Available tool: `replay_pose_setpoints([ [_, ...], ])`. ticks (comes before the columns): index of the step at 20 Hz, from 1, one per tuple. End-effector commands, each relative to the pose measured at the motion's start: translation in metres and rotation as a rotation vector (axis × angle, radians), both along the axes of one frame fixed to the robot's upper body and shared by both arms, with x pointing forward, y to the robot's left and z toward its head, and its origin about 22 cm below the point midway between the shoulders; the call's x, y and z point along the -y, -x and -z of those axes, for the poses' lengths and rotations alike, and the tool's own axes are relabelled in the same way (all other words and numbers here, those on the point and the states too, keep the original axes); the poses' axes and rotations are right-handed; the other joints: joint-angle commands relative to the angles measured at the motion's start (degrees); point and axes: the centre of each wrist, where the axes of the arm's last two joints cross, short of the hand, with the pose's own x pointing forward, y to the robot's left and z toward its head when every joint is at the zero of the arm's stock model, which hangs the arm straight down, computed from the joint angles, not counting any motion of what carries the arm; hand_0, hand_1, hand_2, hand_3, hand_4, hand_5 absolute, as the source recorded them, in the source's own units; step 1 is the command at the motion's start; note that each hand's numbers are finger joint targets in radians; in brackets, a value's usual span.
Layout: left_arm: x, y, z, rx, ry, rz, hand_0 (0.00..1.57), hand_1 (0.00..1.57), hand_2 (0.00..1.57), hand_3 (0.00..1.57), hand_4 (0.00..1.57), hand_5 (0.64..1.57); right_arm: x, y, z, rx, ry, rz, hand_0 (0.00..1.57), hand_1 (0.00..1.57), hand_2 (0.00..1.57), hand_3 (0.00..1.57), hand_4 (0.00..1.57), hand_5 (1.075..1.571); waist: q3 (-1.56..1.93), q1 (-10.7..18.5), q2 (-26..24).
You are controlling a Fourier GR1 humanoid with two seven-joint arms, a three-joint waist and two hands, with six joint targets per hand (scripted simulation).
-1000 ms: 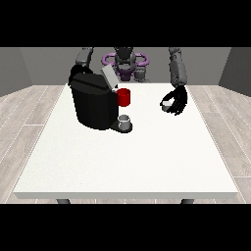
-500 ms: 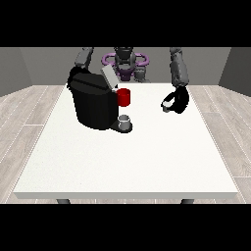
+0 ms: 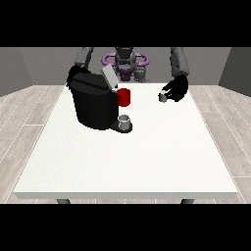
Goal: Insert the coffee pod into the coffee machine and close the lid
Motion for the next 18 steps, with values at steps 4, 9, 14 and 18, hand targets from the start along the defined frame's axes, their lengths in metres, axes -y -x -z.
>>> replay_pose_setpoints([
  [4, 0.027, -0.022, -0.043, 0.013, -0.003, 0.096, 1.26, 1.26, 1.33, 1.29, 0.54, 1.571, 0.002, -0.002, 0.017, -0.053, -0.001, 0.004, 0.00, 0.00, 0.00, 0.00, 0.44, 1.571, -0.01, 1.2, -2.6],
  [9, 0.057, -0.035, -0.058, 0.020, 0.001, 0.057, 1.26, 1.26, 1.33, 1.29, 0.54, 1.571, -0.021, -0.003, 0.013, -0.011, -0.009, -0.048, 0.00, 0.00, 0.00, 0.00, 0.50, 1.571, -0.01, -1.7, -2.6],
  [14, 0.061, -0.041, -0.068, 0.023, 0.021, 0.045, 1.25, 1.25, 1.33, 1.28, 0.54, 1.571, -0.021, -0.002, -0.001, -0.041, -0.029, -0.084, 0.00, 0.00, 0.00, 0.00, 0.50, 1.571, -0.03, -4.7, -3.5],
  [18, 0.064, -0.055, -0.131, 0.171, 0.008, 0.038, 1.02, 1.02, 1.21, 1.23, 0.50, 1.571, -0.034, -0.017, -0.016, 0.067, -0.012, -0.083, 0.00, 0.00, 0.00, 0.00, 0.52, 1.571, -0.02, -5.6, 1.3],
])
